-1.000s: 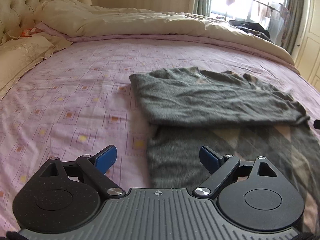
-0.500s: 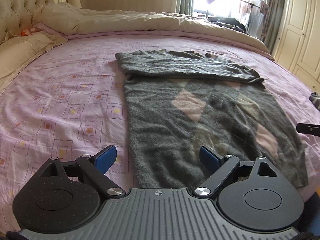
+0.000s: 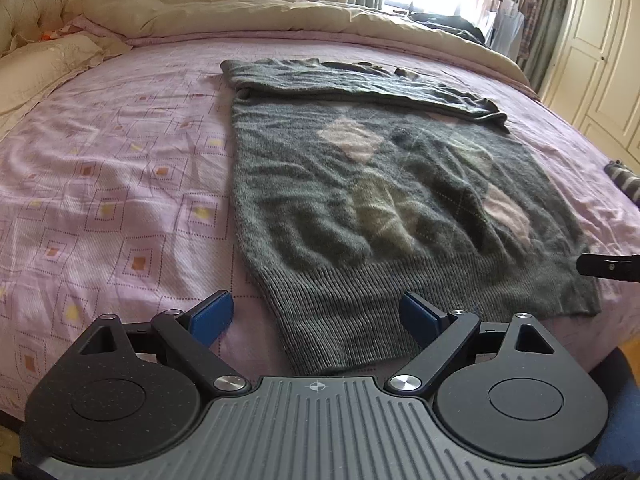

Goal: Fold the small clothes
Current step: 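Move both open tools to the ribbed sweater hem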

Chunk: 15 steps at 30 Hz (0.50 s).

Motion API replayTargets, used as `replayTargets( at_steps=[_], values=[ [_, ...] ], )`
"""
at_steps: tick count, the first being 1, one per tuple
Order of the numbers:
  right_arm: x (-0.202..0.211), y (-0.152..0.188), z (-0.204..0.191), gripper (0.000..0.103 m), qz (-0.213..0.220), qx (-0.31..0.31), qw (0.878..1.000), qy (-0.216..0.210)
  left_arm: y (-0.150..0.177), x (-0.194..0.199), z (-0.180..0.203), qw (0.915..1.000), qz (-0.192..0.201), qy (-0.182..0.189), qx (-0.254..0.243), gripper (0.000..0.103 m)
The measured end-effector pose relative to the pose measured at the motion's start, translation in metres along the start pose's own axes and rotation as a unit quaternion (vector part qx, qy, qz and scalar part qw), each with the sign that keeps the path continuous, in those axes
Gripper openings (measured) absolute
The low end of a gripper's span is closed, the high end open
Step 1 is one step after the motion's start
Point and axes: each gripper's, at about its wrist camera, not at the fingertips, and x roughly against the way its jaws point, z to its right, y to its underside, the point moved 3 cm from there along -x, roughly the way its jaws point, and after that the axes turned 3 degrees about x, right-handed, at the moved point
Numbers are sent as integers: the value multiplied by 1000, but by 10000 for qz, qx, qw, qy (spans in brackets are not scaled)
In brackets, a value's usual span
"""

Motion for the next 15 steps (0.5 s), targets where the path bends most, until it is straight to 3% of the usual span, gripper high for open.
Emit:
replayTargets(
  at_steps=[4, 9, 15],
  values=[
    [-1, 5, -2, 85, 30, 12, 10000, -51, 6, -2, 1, 10000, 28, -40, -64, 90],
    [-5, 9, -8, 101, 87, 70, 9997, -195, 10, -3, 1, 9999, 136, 44, -29, 93],
    [-9, 12, -20, 103, 62, 449, 9990, 43, 7, 0, 0, 9991, 103, 392, 134, 91]
  ],
)
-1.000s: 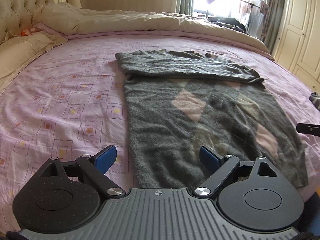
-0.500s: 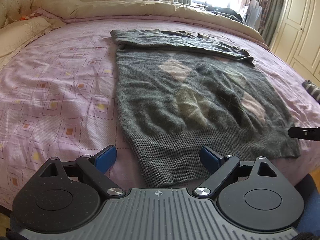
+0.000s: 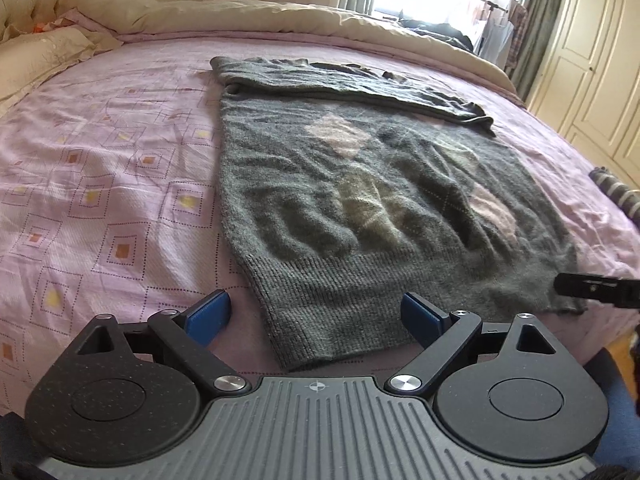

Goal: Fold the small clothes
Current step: 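Move both open tools to the ribbed sweater hem, then grasp the ribbed hem with the right tool while the left tool grasps it too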

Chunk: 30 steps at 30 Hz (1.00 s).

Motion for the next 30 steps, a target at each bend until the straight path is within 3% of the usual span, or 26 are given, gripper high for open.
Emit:
replayTargets(
  at_steps=[8, 10, 14, 16, 22, 24, 26, 28, 29, 30],
  values=[
    [7, -1, 15, 103, 49, -606, 9971, -463, -4, -8, 10, 9998, 18, 160, -82, 90],
    [9, 0, 20, 100, 25, -825, 9941, -699, -5, -9, 11, 9998, 51, 153, -118, 77],
    [14, 4, 23, 76, 45, -883, 9937, -682, -4, -7, 6, 9998, 93, 172, -4, 60],
    [16, 6, 26, 72, 84, -1000, 9925, -704, -4, -5, 2, 9998, 99, 189, 57, 53],
    [13, 3, 27, 60, 81, -1025, 9920, -733, -4, -1, -3, 9995, 53, 275, 124, 48],
    [11, 4, 27, 44, 51, -1041, 9916, -770, -4, -1, -3, 9995, 46, 284, 140, 48],
    [8, 5, 29, 38, 52, -1147, 9902, -796, -4, -1, -4, 9995, 25, 271, 140, 46],
    [7, 5, 30, 28, 69, -1222, 9893, -795, -4, 0, -6, 9995, 31, 251, 211, 39],
    [6, 6, 31, 17, 60, -1215, 9895, -787, -4, 0, -8, 9994, 47, 222, 249, 35],
    [5, 6, 31, 15, 62, -1215, 9895, -776, -3, 1, -10, 9994, 70, 173, 278, 25]
  ],
)
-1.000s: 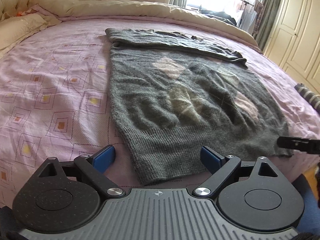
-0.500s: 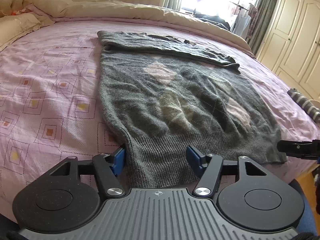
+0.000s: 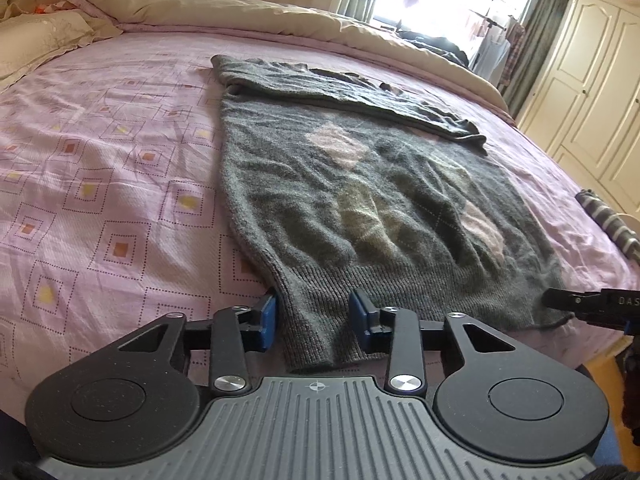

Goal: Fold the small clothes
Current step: 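Grasp the ribbed hem with the right tool while the left tool grasps it too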

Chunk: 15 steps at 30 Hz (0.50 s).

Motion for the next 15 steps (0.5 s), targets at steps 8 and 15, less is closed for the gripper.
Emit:
replayTargets(
  at_steps=[8, 15],
  values=[
    [16, -18, -6, 12, 375, -98, 9986, -352, -5, 10, -8, 9994, 190, 147, 267, 5],
    [33, -65, -16, 12, 915, -50, 9938, -626, -52, 37, 0, 9949, 861, 407, 330, 4]
  ],
)
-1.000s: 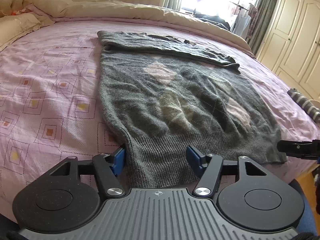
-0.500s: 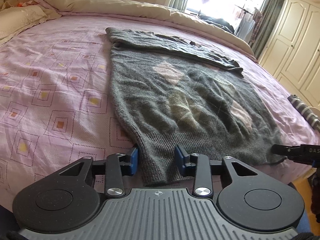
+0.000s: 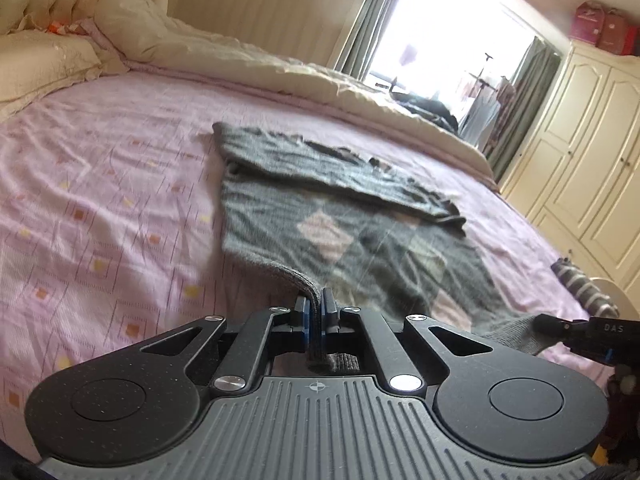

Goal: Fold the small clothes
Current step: 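Grasp the ribbed hem with the right tool while the left tool grasps it too, then lift the hem with both tools and fold it toward the collar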

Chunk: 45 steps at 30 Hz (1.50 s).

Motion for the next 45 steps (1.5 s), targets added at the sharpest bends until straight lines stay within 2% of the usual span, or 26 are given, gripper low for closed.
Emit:
replayTargets(
  at_steps=[8, 14, 17, 21, 25, 32, 36, 37, 38, 39, 40, 41, 45],
  values=[
    [-27, -76, -6, 12, 552, 40, 9980, -312, -77, -16, 11, 9971, 668, 353, -82, 4],
    [-76, -141, -6, 12, 883, 146, 9954, -345, -137, -52, 13, 9932, 1054, 394, -303, 4],
    [-107, -169, -3, 12, 927, 186, 9951, -275, -167, -81, 8, 9929, 1096, 427, -196, 4],
    [-158, -196, 10, 12, 838, 201, 9963, 1, -196, -130, -3, 9946, 979, 352, -4, 4],
    [-210, -209, 34, 12, 616, 19, 9975, 352, -209, -185, -15, 9970, 733, 165, 199, 4],
    [-280, -202, 67, 12, 17, 83, 9959, 896, -200, -268, -45, 9986, 104, -345, 389, 4],
    [-300, -197, 76, 20, -219, 29, 9937, 1097, -193, -295, -59, 9969, -193, -636, 429, 7],
    [-302, -197, 79, 22, -234, 12, 9931, 1148, -192, -297, -62, 9966, -227, -679, 414, 10],
    [-305, -197, 82, 29, -237, -3, 9924, 1209, -192, -300, -65, 9960, -253, -739, 427, 15],
    [-305, -197, 84, 47, -225, -26, 9921, 1236, -193, -300, -66, 9955, -239, -797, 459, 33],
    [-303, -198, 87, 55, -171, -71, 9918, 1261, -194, -299, -69, 9949, -203, -854, 506, 46],
    [-300, -199, 88, 62, -105, -106, 9919, 1258, -197, -295, -73, 9942, -108, -895, 588, 47],
    [-278, -205, 81, 62, 150, 36, 9924, 1219, -214, -278, -76, 9917, 149, -1032, 751, 57]
  ],
)
